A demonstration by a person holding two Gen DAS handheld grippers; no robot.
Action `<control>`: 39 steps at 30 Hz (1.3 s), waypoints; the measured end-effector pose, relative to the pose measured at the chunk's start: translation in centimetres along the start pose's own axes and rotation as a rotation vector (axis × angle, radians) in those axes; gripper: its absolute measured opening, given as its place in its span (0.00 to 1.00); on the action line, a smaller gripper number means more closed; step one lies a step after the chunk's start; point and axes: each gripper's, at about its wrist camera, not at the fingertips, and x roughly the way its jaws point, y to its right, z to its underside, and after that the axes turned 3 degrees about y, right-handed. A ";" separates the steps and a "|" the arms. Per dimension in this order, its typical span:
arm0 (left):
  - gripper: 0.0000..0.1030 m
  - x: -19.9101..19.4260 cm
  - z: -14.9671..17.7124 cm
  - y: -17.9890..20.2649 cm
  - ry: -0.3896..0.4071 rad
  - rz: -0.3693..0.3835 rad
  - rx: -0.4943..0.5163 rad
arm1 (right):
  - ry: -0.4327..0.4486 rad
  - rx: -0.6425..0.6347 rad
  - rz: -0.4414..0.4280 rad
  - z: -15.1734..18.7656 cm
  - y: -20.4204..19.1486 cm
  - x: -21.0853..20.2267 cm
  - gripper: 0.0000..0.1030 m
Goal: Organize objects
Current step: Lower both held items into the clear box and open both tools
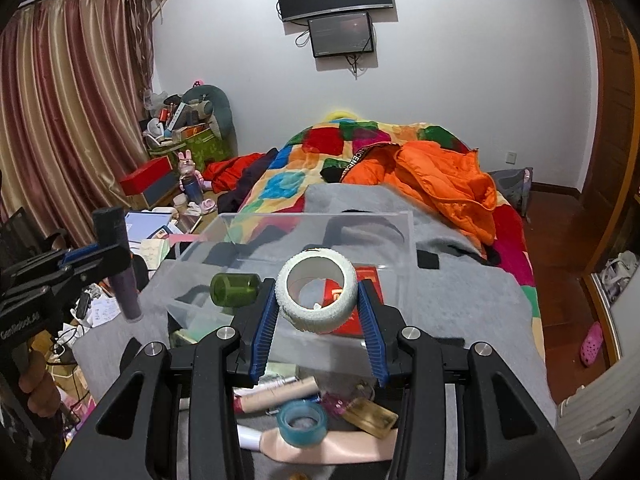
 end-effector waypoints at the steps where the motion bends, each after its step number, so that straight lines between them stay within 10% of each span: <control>1: 0.24 0.1 -0.3 -0.1 0.003 0.000 0.001 | 0.003 0.000 -0.005 -0.2 -0.1 0.1 0.35; 17: 0.24 4.9 -0.7 -0.9 -0.029 -0.059 0.054 | -0.057 -0.025 -0.018 -0.9 -1.1 4.4 0.36; 39: 0.25 8.4 1.1 0.6 -0.156 0.041 0.033 | -0.161 -0.022 -0.014 0.8 -0.7 8.2 0.36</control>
